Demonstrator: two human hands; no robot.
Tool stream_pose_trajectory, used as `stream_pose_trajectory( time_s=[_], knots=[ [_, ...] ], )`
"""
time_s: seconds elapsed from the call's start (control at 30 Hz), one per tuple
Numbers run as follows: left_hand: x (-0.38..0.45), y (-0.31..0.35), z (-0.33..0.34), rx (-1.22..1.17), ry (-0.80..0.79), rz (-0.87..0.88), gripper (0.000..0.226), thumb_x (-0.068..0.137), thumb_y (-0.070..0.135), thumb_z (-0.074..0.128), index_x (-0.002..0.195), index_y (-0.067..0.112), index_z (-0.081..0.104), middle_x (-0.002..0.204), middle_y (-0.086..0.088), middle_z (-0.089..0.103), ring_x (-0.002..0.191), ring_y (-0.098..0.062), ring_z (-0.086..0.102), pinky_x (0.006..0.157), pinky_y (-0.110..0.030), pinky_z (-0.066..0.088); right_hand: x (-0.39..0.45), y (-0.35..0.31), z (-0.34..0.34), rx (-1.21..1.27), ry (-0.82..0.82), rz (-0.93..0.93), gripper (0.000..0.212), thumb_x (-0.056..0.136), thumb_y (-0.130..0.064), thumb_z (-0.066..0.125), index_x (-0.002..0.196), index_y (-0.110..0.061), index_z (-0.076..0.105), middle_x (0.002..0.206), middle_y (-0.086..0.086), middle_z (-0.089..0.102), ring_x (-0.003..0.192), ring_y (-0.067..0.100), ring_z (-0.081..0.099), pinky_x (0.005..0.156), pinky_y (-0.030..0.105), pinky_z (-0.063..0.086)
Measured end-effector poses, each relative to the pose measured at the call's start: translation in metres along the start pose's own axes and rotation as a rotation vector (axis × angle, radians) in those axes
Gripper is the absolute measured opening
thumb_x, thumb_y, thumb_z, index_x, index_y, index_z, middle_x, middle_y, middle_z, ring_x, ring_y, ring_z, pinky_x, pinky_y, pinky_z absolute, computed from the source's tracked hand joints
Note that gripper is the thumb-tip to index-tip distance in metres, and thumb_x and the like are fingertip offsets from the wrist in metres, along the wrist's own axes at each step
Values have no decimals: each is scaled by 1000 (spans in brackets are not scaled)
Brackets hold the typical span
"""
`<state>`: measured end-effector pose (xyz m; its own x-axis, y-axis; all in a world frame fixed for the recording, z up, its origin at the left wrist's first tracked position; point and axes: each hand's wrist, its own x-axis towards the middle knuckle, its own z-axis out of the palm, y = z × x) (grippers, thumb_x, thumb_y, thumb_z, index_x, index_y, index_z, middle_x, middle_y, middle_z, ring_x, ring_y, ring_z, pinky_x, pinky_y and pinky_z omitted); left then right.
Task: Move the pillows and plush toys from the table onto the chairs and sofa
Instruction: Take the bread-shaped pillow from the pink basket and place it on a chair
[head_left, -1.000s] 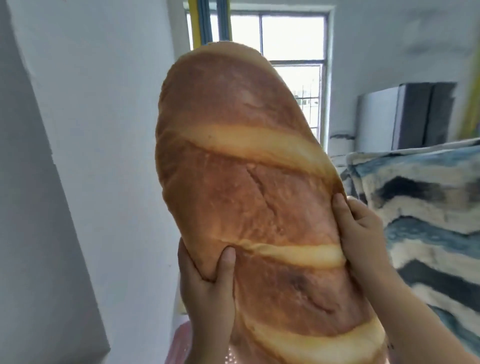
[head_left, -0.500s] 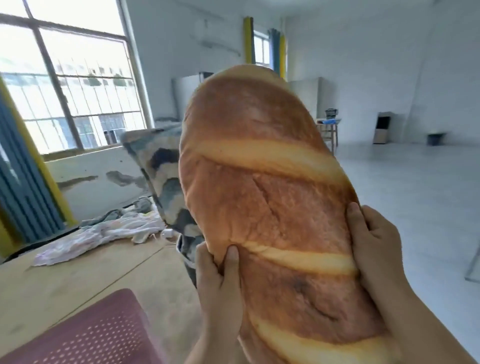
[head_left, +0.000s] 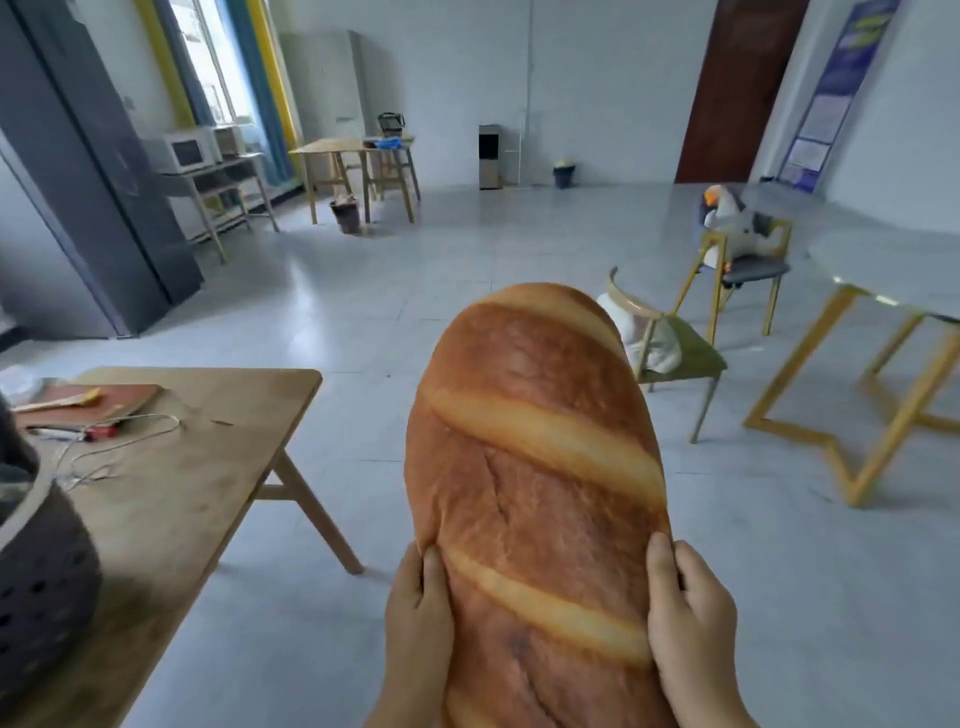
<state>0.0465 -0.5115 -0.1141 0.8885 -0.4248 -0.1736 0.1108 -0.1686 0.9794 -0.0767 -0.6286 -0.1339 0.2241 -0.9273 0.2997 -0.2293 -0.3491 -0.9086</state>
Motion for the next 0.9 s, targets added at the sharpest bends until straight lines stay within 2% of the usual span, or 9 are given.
stream_pose_trajectory(
  time_s=[0.07, 0.2, 0.27, 0.33, 0.47, 0.57, 0.63, 0.8, 0.9],
  knots=[
    [19, -6, 27, 24, -103, -76, 38, 96, 19, 40, 134, 16, 41, 138, -5, 46, 128, -20, 40, 104, -28, 28, 19, 20, -1, 21, 33, 80, 54, 87, -18, 54, 38, -25, 31, 33, 4, 33, 36, 7, 37, 37, 18, 23],
    [79, -12, 85, 40, -139, -136, 58, 87, 13, 59, 138, 8, 32, 146, -9, 36, 133, -23, 35, 108, -31, 25, 68, 45, 24, 108, 148, 153, 35, 68, -45, 47, 40, -24, 45, 40, -1, 48, 32, 5, 37, 34, 14, 22],
    [124, -10, 115, 74, -84, -117, 55, 80, 26, 67, 127, 6, 45, 136, -15, 49, 122, -27, 47, 101, -35, 33, 108, 62, 45, 103, 232, 131, 38, 64, -49, 43, 41, -19, 40, 41, 0, 45, 33, 6, 36, 34, 15, 21],
    [177, 1, 145, 106, -59, -15, 31, 73, 33, 70, 95, 15, 56, 102, -10, 66, 98, -25, 56, 76, -30, 43, 158, 76, 68, 90, 250, 146, 34, 70, -40, 45, 41, -23, 41, 39, -1, 44, 34, 7, 37, 36, 16, 24],
    [279, 44, 189, 148, -124, 211, 13, 64, 46, 64, 65, 37, 57, 49, 14, 58, 65, -3, 58, 55, -8, 39, 254, 103, 103, -30, 129, 97, 39, 71, -52, 49, 38, -31, 44, 37, -1, 43, 44, 2, 48, 45, 4, 33],
    [348, 78, 210, 223, -192, 343, 29, 40, 61, 47, 68, 65, 53, 53, 37, 58, 59, 18, 55, 54, 0, 39, 332, 105, 113, -208, 50, -190, 22, 76, -30, 61, 58, -31, 48, 66, -2, 54, 62, -7, 51, 57, -5, 34],
    [390, 89, 217, 295, -279, 381, 30, 40, 60, 48, 68, 67, 52, 52, 38, 57, 59, 16, 55, 53, -2, 39, 385, 92, 122, -313, 55, -441, 22, 82, -45, 50, 82, -23, 51, 79, -6, 52, 83, -4, 49, 81, -4, 30],
    [489, 102, 237, 472, -552, 415, 21, 45, 49, 59, 63, 61, 57, 49, 28, 55, 54, 7, 51, 48, -6, 35, 527, 44, 193, -778, -379, -783, 74, 63, -71, 43, 120, -24, 41, 129, 1, 46, 123, 20, 28, 106, 48, 29],
    [553, 99, 260, 556, -689, 391, 16, 47, 52, 56, 61, 58, 58, 48, 24, 52, 51, 4, 47, 47, -7, 31, 603, 54, 254, -998, -1001, -479, 89, 60, -71, 54, 134, -32, 25, 144, -5, 29, 134, 16, 20, 111, 40, 20]
  ],
)
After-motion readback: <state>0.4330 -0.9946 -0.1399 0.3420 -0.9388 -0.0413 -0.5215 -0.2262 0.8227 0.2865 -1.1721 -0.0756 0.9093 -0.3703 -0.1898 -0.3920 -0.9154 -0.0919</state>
